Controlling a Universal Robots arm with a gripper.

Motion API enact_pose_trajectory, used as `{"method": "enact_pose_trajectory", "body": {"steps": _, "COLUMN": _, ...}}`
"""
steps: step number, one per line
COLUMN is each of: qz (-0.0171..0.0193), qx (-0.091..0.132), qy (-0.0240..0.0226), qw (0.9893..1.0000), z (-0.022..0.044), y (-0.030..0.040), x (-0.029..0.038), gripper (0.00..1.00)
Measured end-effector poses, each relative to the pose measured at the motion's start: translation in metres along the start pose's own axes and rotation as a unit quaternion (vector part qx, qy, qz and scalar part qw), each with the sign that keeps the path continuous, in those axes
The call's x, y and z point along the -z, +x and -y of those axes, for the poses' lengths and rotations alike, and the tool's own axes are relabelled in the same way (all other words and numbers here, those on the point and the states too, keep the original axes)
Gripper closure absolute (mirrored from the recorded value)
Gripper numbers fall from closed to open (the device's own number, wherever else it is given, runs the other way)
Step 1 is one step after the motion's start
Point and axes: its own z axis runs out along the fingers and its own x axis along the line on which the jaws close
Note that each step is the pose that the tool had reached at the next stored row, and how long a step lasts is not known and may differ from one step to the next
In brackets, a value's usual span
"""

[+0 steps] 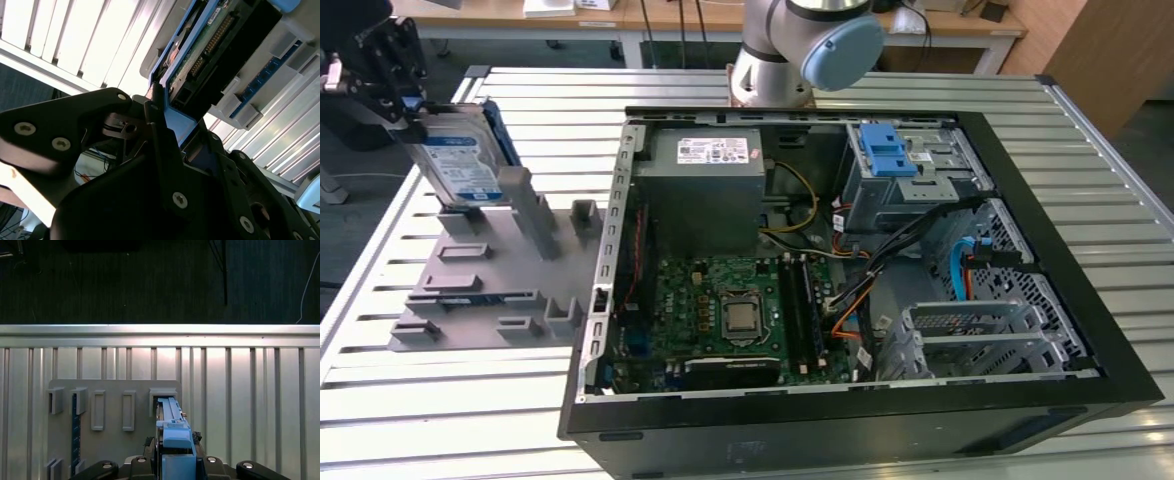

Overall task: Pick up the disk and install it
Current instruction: 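Pick up the disk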

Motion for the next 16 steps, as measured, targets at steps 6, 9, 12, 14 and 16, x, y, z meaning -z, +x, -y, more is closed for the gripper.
{"method": "enact_pose_trajectory", "body": {"steps": 6, "qz": 0.0, "qx": 0.0, "qy": 0.0, "qw": 1.0, "z": 0.0, "y": -0.0004, "x": 0.0018, "gripper": 0.64}}
{"method": "enact_pose_trajectory", "body": {"steps": 9, "qz": 0.0, "qx": 0.0, "qy": 0.0, "qw": 1.0, "z": 0.0, "y": -0.0007, "x": 0.0028, "gripper": 0.64}}
{"method": "enact_pose_trajectory", "body": {"steps": 12, "qz": 0.0, "qx": 0.0, "qy": 0.0, "qw": 1.0, "z": -0.0001, "y": -0.0008, "x": 0.0037, "gripper": 0.64}}
{"method": "enact_pose_trajectory", "body": {"steps": 14, "qz": 0.0, "qx": 0.0, "qy": 0.0, "qw": 1.0, "z": -0.0001, "y": -0.001, "x": 0.0043, "gripper": 0.64}}
{"method": "enact_pose_trajectory", "body": {"steps": 16, "qz": 0.0, "qx": 0.0, "qy": 0.0, "qw": 1.0, "z": -0.0001, "y": -0.001, "x": 0.0049, "gripper": 0.64}}
